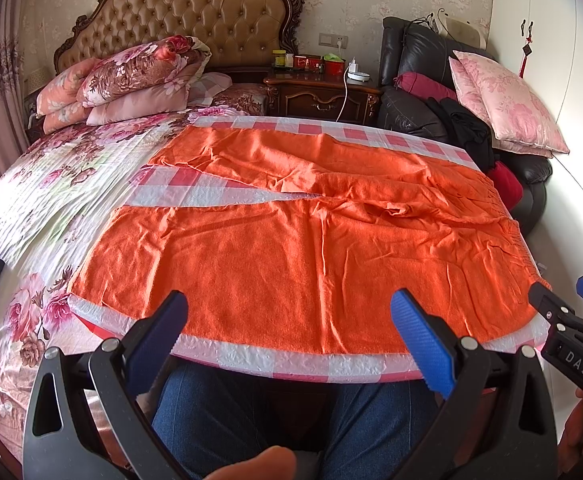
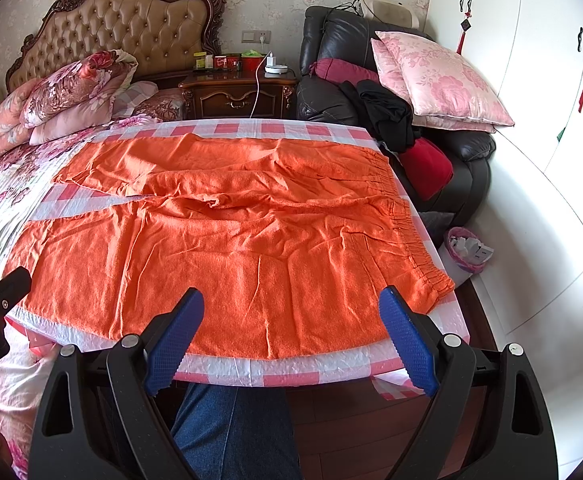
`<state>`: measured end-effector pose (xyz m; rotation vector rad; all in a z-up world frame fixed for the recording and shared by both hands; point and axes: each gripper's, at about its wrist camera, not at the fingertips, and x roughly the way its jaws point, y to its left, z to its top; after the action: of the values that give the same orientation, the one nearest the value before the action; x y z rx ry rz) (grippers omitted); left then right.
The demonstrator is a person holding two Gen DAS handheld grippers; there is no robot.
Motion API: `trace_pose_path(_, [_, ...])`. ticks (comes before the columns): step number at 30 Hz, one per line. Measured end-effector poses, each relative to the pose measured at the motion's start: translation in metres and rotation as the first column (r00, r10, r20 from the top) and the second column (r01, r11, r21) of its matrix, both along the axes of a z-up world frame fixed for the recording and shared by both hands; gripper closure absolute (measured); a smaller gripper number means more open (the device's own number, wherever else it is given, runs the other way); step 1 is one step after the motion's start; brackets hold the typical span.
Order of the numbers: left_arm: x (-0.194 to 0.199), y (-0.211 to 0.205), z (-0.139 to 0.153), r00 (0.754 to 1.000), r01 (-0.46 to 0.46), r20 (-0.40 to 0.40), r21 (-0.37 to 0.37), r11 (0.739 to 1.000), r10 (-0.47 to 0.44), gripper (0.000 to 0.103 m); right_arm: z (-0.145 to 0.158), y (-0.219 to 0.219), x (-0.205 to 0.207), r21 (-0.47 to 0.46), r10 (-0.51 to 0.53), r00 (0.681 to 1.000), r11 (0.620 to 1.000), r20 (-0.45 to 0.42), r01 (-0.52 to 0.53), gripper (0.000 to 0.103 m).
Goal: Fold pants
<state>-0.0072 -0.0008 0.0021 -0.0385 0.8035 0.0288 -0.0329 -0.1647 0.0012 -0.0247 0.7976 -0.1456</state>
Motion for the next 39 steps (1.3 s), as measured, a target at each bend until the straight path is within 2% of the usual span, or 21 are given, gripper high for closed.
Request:
trace_pose_path(7, [0.002, 0.005, -0.001, 1.0, -0.002, -0.004, -0.006, 1.0, 0.002, 0.002, 0.0, 0.0, 0.0, 0.0, 0.0, 1.0, 1.0, 0.0, 0.0, 0.017])
trace_pose_path(11, [0.012, 0.034, -0.005, 0.997, -0.081, -0.01, -0.036, 0.996, 0.08, 0.002, -0.004, -0.012, 0.004, 0.015, -0.023, 1.0, 1.0, -0.007, 0.023, 0.016])
trace_pose_path(17, [0.053, 0.064, -0.022, 0.993, -0.105, -0.053, -0.019, 0.994, 0.104, 0.002, -0.017, -0.047, 0.04, 0.082, -0.019, 0.998, 0.996, -0.057, 0.024, 0.015])
trace_pose_path(19, [0.069, 0.073, -0.027, 0.991, -0.117, -0.067, -0.006, 0.993, 0.116, 0.002, -0.018, -0.069, 0.066, 0.119, -0.027, 0.996, 0.992, -0.086, 0.037, 0.015])
trace_pose_path(23, [0.096, 0.094, -0.035, 0.985, -0.15, -0.085, -0.005, 0.989, 0.149, 0.002, -0.028, -0.128, 0.135, 0.114, -0.099, 0.981, 0.986, -0.166, 0.119, 0.015])
trace_pose_path(27, [0.105, 0.106, -0.049, 0.977, -0.174, -0.127, -0.02, 0.984, 0.17, 0.002, -0.041, -0.178, 0.208, 0.139, -0.122, 0.964, 0.978, -0.236, 0.158, 0.015])
trace_pose_path(29, [0.104, 0.107, -0.059, 0.973, -0.175, -0.153, -0.018, 0.984, 0.17, 0.002, -0.047, -0.194, 0.245, 0.115, -0.128, 0.959, 0.98, -0.254, 0.161, 0.015])
trace_pose_path(30, [0.102, 0.108, -0.063, 0.972, -0.175, -0.164, -0.018, 0.984, 0.17, 0.002, -0.052, -0.201, 0.274, 0.07, -0.128, 0.955, 0.986, -0.266, 0.152, 0.015])
trace_pose_path(35, [0.09, 0.121, -0.076, 0.956, -0.211, -0.209, -0.002, 0.977, 0.206, 0.002, -0.076, -0.215, 0.361, -0.084, -0.137, 0.934, 0.99, -0.331, 0.116, 0.015])
trace_pose_path(39, [0.083, 0.144, -0.083, 0.93, -0.278, -0.245, 0.022, 0.96, 0.275, 0.002, -0.098, -0.215, 0.407, -0.106, -0.075, 0.911, 0.994, -0.405, 0.035, 0.015])
